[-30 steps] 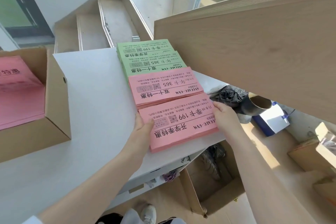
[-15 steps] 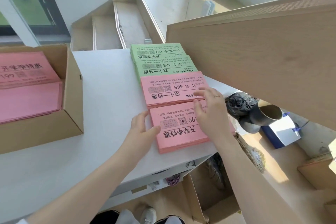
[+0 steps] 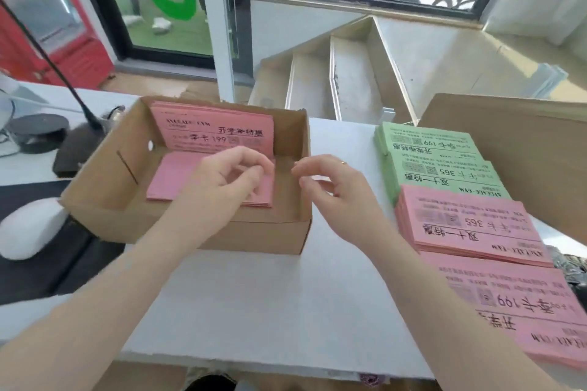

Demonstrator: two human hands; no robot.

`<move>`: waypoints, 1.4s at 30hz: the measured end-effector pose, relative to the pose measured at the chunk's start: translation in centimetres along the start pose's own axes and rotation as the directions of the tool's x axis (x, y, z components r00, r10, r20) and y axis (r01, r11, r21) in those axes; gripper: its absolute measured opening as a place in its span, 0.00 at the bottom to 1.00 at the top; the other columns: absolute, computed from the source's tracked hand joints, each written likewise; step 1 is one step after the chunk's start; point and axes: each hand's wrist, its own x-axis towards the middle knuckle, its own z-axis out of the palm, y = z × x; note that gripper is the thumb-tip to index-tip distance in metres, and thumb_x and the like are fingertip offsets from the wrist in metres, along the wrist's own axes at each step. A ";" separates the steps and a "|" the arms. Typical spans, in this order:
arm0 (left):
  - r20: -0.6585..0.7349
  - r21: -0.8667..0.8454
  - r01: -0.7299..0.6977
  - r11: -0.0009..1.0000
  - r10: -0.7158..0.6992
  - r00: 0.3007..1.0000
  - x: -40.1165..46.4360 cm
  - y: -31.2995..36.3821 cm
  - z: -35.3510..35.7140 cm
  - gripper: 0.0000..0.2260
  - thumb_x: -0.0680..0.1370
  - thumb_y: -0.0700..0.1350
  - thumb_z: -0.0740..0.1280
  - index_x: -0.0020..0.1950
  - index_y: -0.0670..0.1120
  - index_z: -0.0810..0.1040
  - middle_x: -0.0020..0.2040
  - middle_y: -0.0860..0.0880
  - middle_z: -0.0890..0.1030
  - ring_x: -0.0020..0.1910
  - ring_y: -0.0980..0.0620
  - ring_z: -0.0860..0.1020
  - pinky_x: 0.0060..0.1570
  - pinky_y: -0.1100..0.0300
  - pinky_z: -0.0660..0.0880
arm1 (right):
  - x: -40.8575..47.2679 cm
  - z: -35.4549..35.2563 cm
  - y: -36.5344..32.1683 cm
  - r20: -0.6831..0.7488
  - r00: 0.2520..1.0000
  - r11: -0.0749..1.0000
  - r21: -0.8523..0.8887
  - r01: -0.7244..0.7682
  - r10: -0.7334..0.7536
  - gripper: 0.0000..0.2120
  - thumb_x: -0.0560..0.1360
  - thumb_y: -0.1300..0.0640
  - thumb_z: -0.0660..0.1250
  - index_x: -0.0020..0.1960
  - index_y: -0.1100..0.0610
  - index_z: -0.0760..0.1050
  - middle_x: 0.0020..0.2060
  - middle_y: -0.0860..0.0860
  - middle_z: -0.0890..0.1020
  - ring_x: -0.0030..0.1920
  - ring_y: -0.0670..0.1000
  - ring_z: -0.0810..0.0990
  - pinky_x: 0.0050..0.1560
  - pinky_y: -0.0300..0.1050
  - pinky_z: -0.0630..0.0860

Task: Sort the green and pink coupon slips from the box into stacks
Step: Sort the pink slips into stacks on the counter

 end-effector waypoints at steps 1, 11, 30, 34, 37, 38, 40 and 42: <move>-0.009 0.072 -0.037 0.997 0.038 0.999 1.2 -0.7 -1.5 0.06 0.76 0.40 0.65 0.44 0.50 0.79 0.36 0.54 0.80 0.33 0.60 0.76 0.37 0.68 0.72 | 1.0 1.0 -0.5 0.030 0.999 0.999 -0.024 -0.034 0.035 0.08 0.76 0.63 0.63 0.52 0.56 0.78 0.49 0.45 0.79 0.52 0.44 0.76 0.56 0.38 0.73; 0.665 0.705 -0.703 0.089 0.261 0.700 13.3 -10.1 -9.5 0.27 0.66 0.35 0.72 0.64 0.48 0.75 0.74 0.40 0.61 0.72 0.39 0.61 0.68 0.47 0.52 | 9.2 9.5 -0.6 0.179 0.719 0.693 -0.495 -0.524 0.671 0.22 0.74 0.52 0.65 0.64 0.61 0.67 0.60 0.54 0.74 0.55 0.54 0.75 0.56 0.48 0.73; 0.679 0.711 -0.665 0.229 0.022 0.733 15.2 -12.5 -10.0 0.31 0.78 0.50 0.58 0.74 0.37 0.50 0.73 0.40 0.30 0.75 0.45 0.43 0.74 0.51 0.44 | 12.6 12.8 1.9 -0.113 0.340 0.350 0.088 -0.933 0.934 0.06 0.76 0.63 0.61 0.42 0.58 0.66 0.44 0.56 0.69 0.37 0.51 0.69 0.39 0.44 0.73; 0.692 0.704 -0.667 0.244 -0.024 0.722 15.3 -12.6 -10.0 0.37 0.75 0.61 0.60 0.73 0.37 0.53 0.72 0.42 0.28 0.75 0.45 0.41 0.74 0.49 0.44 | 13.0 13.9 1.4 -0.070 0.379 0.385 0.151 -0.910 0.923 0.08 0.76 0.61 0.62 0.54 0.58 0.67 0.41 0.53 0.70 0.39 0.51 0.70 0.37 0.41 0.69; 0.696 0.700 -0.662 0.269 -0.047 0.717 15.1 -12.6 -10.0 0.42 0.73 0.68 0.56 0.74 0.38 0.54 0.73 0.44 0.28 0.75 0.46 0.38 0.73 0.50 0.40 | 13.2 14.1 1.4 -0.027 0.350 0.349 0.181 -0.919 0.936 0.14 0.74 0.59 0.65 0.59 0.58 0.68 0.46 0.53 0.74 0.45 0.52 0.74 0.43 0.43 0.71; 0.695 0.697 -0.658 0.286 -0.045 0.717 15.1 -12.6 -10.1 0.44 0.71 0.70 0.55 0.74 0.38 0.54 0.73 0.44 0.28 0.75 0.46 0.37 0.73 0.50 0.39 | 13.3 14.2 1.5 -0.001 0.330 0.323 0.206 -0.924 0.944 0.13 0.74 0.58 0.65 0.57 0.57 0.68 0.43 0.52 0.74 0.41 0.50 0.73 0.39 0.42 0.70; 0.697 0.693 -0.655 0.301 -0.046 0.716 15.0 -12.6 -10.2 0.50 0.67 0.74 0.55 0.74 0.38 0.54 0.73 0.44 0.28 0.74 0.46 0.35 0.73 0.49 0.37 | 13.3 14.0 1.2 0.047 0.301 0.284 0.225 -0.932 0.952 0.10 0.75 0.59 0.65 0.54 0.56 0.68 0.39 0.51 0.73 0.37 0.49 0.72 0.37 0.42 0.69; 0.708 0.689 -0.669 0.277 -0.060 0.704 14.6 -12.6 -10.1 0.54 0.63 0.77 0.56 0.74 0.39 0.54 0.73 0.44 0.28 0.74 0.44 0.33 0.73 0.47 0.37 | 13.5 13.5 0.8 0.135 0.309 0.240 0.379 -0.894 0.941 0.05 0.76 0.62 0.63 0.52 0.58 0.70 0.41 0.53 0.76 0.40 0.51 0.76 0.40 0.45 0.76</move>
